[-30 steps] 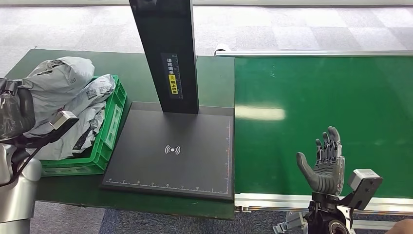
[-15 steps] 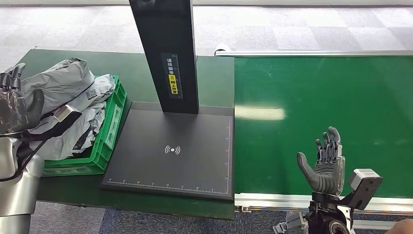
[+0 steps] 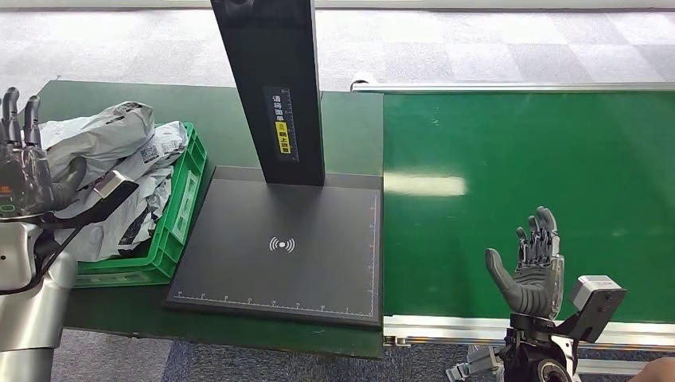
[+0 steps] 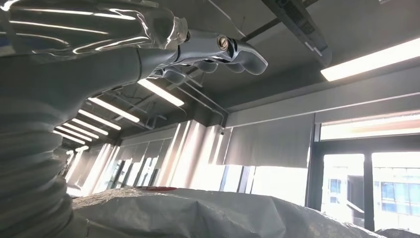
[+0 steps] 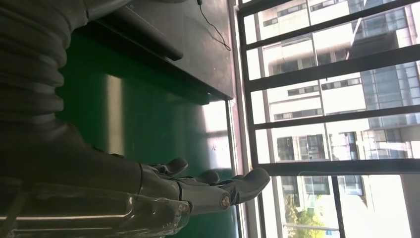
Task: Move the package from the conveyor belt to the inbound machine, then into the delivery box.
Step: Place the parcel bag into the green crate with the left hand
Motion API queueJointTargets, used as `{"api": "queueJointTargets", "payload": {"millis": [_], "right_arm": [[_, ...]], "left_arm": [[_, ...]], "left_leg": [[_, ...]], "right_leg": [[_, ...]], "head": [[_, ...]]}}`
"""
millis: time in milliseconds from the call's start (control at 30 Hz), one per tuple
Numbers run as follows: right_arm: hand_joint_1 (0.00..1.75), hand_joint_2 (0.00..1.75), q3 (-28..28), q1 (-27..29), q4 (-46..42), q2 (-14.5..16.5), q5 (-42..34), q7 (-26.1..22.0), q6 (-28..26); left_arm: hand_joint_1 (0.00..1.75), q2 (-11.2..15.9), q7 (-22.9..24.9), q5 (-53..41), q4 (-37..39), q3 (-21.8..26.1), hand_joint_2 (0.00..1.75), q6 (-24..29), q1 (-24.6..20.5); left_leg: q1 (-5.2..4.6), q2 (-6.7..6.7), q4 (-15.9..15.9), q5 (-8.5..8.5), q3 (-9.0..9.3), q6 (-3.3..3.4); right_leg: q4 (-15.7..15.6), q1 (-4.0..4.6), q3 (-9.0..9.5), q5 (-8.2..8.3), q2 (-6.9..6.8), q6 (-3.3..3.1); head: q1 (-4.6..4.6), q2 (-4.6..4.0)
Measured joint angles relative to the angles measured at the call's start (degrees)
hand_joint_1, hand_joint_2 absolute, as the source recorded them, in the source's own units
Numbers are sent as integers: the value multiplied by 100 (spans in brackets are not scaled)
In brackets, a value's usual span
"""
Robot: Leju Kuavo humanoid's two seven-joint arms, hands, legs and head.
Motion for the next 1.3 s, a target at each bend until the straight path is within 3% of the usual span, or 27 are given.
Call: {"api": "queueJointTargets", "payload": {"millis": [267,367,433,467,533,600,667,700,767,900,1000,1133,1300], "right_arm": [[0,175,-10,1,-8,-2,1,19,-27],[0,175,-33,0,-9,-3,1,26,-36],[0,175,-56,0,-10,-10,8,5,-45],[0,175,-70,-1,-10,-17,15,-16,-46],[0,175,-106,-3,-12,-35,48,-51,-28],[0,175,-133,7,-22,-42,94,-116,36],[0,175,-141,50,-69,-24,120,-355,170],[0,175,-127,78,-105,-3,135,-511,255],[0,175,-41,136,-164,56,187,-746,397],[0,175,353,279,-145,140,252,-849,447],[0,175,670,357,0,175,319,-851,380],[0,175,953,433,148,199,318,-874,337],[0,175,1102,498,234,201,318,-881,337]], "left_arm": [[0,47,-317,1058,31,-46,175,-281,0],[0,46,-640,1711,20,-60,175,-500,0],[0,-25,-1122,2442,-71,-46,175,-967,27],[0,-112,-1477,3018,-202,-19,175,-1461,92],[0,-385,-2134,4849,-654,15,175,-3108,396],[0,-700,-2440,7141,-1187,-103,175,-4919,890],[0,-1045,-2626,9057,-1550,-392,175,-5939,1372],[0,-1217,-2692,9674,-1626,-574,175,-6011,1555],[0,-1567,-2754,10129,-1580,-972,175,-5639,1822],[0,-2161,-2707,8662,-1022,-1758,175,-5271,2207],[0,-2501,-2667,8415,-367,-2255,175,-5360,2329],[0,-2674,-2733,8697,563,-2667,175,-5592,2310],[0,-2735,-2759,8739,1210,-2857,175,-5662,2240]], "left_leg": [[0,0,0,0,0,0],[0,-1,0,0,0,0],[-1,-1,0,0,0,0],[-3,0,0,0,0,1],[-10,4,0,-2,0,2],[-16,18,1,-9,1,8],[-24,28,2,-19,3,17],[-27,28,2,-23,3,20],[-28,25,1,-26,4,25],[-27,23,0,-28,4,27],[-28,22,1,-27,5,27],[-27,18,1,-27,5,27],[-25,18,0,-27,4,27]], "right_leg": [[0,0,-1,0,0,0],[0,0,-1,0,0,0],[0,-1,0,0,0,0],[0,-3,0,0,0,0],[-1,-8,1,0,3,1],[-2,-14,-2,-1,14,3],[-5,-21,-5,-5,22,9],[-6,-23,-5,-8,22,13],[-7,-25,-1,-11,20,18],[-8,-24,3,-11,19,18],[-8,-24,4,-11,20,19],[-8,-23,3,-11,19,19],[-7,-21,2,-11,19,18]], "head": [[1,0],[1,0],[0,0],[-1,0],[1,0],[2,0],[1,0],[1,0],[0,0],[0,0],[-1,0],[-1,0],[-2,0]]}}
